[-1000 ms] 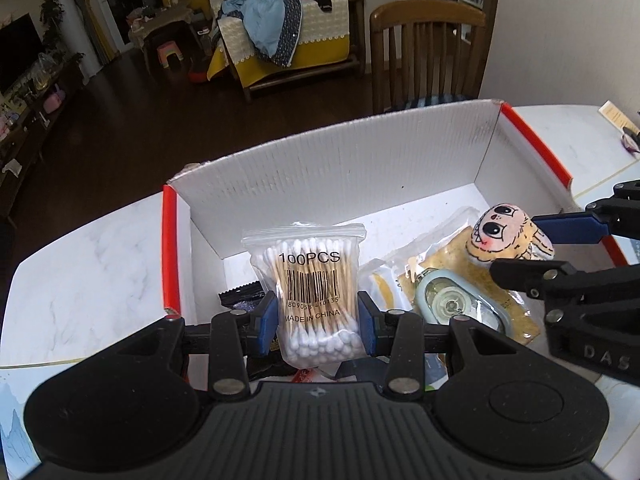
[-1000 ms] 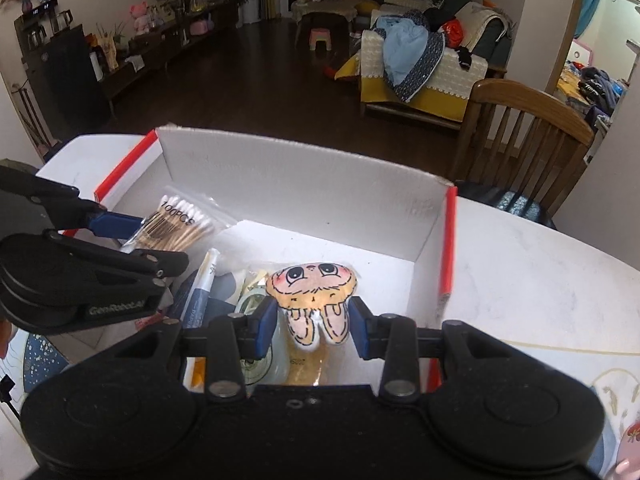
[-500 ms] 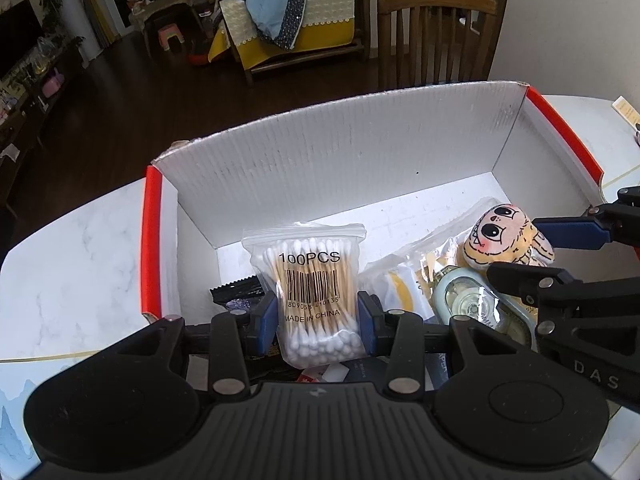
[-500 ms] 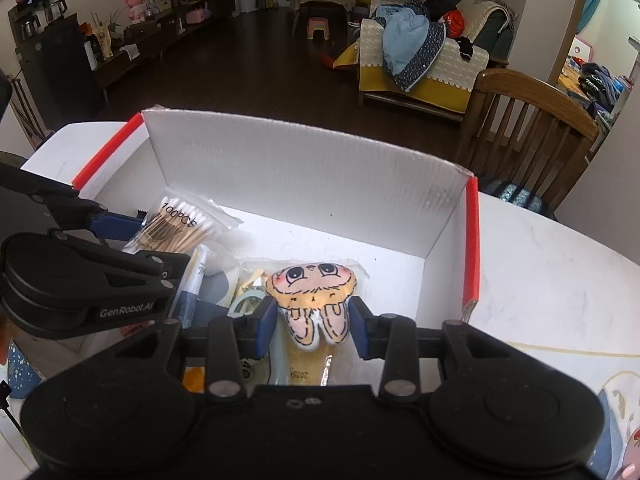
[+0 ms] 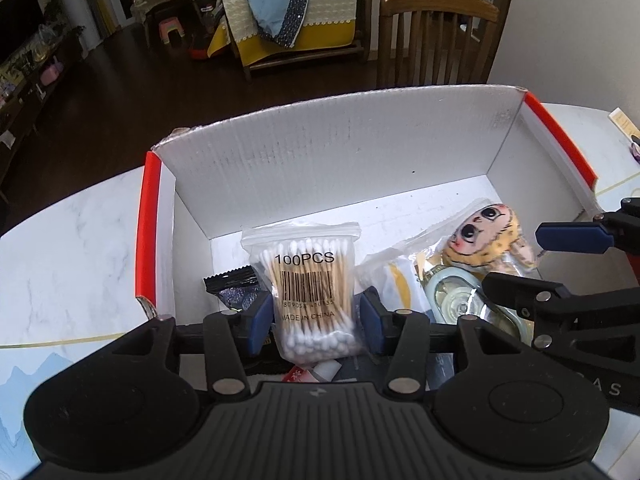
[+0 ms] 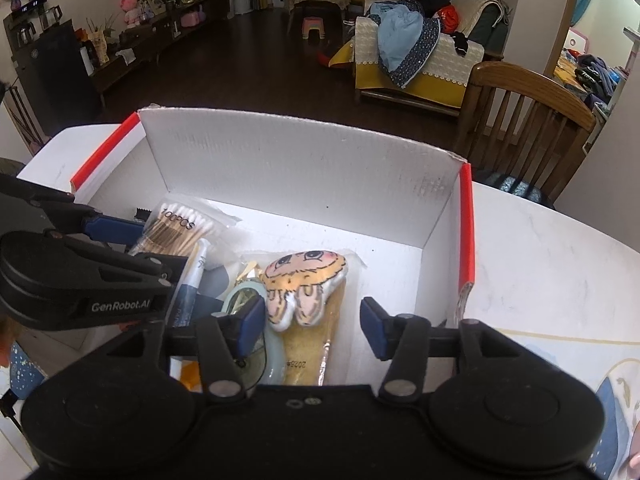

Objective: Organize objects
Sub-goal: 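Lower the swab bag and keychain into the box and open both grippers, then withdraw both grippers from the box toward the remaining table items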

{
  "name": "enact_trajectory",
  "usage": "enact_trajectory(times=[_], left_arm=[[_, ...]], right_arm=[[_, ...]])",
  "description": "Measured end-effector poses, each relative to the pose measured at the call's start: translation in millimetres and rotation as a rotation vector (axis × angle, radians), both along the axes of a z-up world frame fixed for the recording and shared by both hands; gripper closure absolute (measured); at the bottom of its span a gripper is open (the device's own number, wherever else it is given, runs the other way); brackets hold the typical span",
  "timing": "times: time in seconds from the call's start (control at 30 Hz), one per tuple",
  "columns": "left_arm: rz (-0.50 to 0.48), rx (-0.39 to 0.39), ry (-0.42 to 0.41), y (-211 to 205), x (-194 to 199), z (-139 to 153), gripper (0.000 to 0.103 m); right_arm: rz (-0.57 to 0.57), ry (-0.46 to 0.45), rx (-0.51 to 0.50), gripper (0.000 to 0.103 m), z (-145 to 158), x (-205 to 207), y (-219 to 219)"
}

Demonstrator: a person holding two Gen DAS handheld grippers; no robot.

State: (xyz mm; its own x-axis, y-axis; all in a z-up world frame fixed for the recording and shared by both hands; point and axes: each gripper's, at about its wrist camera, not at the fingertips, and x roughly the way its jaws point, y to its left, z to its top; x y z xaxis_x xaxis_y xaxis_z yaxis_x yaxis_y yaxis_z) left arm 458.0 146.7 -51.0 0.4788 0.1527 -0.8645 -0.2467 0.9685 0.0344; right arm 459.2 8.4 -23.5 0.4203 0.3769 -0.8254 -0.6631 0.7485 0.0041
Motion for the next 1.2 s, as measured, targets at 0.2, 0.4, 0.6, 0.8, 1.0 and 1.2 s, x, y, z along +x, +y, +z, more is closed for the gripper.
enact_trajectory(times=[0.2,0.4,0.6,0.8,1.0,1.2], left_arm=[[-0.006,0.002,-0.038,-5.4,-8.7,12.3,0.040],[-0.012,-0.034,-0.078,-10.6,-22.6,26.6,0.040],[-0.026,-0.036,-0.119,-17.5,-38.8,45.4,0.040],[-0.032,-0.050,-0.170,-24.8,-60.9,68.5,0.040],[-0.031,-0.060,-0.206,-32.0,-88.5,84.0,0.040],[-0.043,-0.055,-0.244,-41.6,-120.0,98.8,0.040]], right_arm=[[-0.004,-0.011,0.010,0.046,8.3,-6.1,-6.1],[-0.003,-0.028,0.031,0.043,23.6,-15.2,-15.9],[0.003,-0.055,0.047,0.043,40.2,-28.7,-22.3],[0.005,-0.075,0.073,0.042,58.1,-46.6,-30.4],[0.002,-0.090,0.108,0.040,75.0,-68.7,-43.4],[0.011,-0.101,0.158,0.040,90.9,-94.8,-57.9]])
